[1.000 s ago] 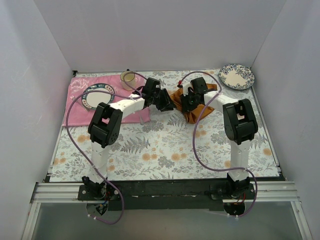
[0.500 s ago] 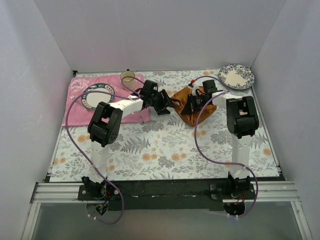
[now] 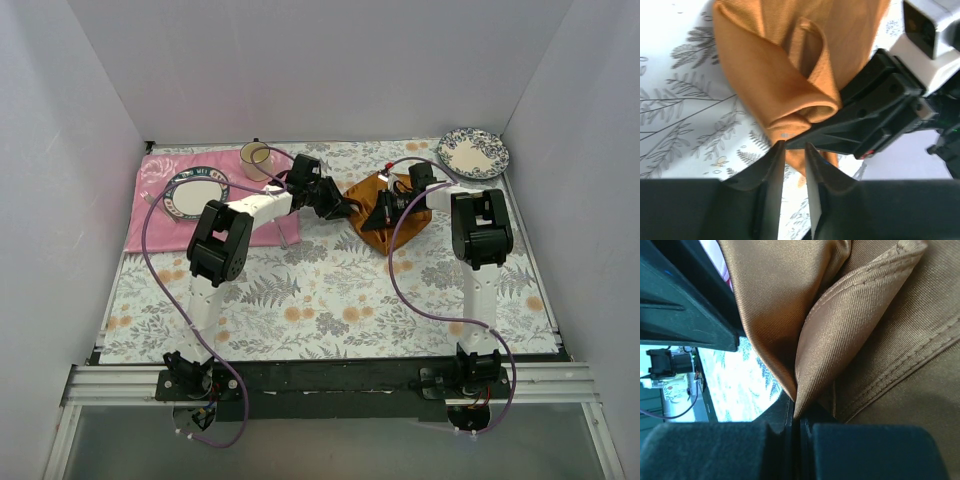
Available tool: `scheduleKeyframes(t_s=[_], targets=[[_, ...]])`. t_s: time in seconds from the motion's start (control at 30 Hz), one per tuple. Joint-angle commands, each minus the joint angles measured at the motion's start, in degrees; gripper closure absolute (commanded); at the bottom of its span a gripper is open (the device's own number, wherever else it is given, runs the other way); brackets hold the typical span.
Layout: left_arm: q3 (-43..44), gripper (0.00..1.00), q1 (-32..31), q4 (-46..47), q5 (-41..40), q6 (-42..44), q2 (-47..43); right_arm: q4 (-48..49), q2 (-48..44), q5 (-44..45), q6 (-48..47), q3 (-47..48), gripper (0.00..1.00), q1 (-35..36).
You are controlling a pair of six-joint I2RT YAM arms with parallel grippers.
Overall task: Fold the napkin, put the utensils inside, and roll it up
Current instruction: Roll the napkin with the utensil
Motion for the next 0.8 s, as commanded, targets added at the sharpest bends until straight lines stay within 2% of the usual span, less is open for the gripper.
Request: scheduleKeyframes(t_s=[0.0, 0.4, 0.67, 0.77], targets=[[-0.4, 0.82, 0.1, 6.6, 4.5, -1.6, -0.3, -4.0, 3.0, 2.6, -0.5, 1.4, 0.99, -0.5], [3.4, 0.88, -1.0, 12.6, 8.2, -7.2, 5.8, -5.9, 4.8, 1.8, -0.8, 3.2, 0.99, -0.9], [1.6, 0.90, -1.5, 27.2, 8.7, -12.1, 10.2, -6.6, 4.8, 1.7, -1.4, 3.0, 0.99, -1.0], [1.8, 0.92, -1.4, 27.4, 7.3, -12.6, 11.3, -7.3, 4.7, 2.3, -2.0, 3.5, 0.99, -0.9]])
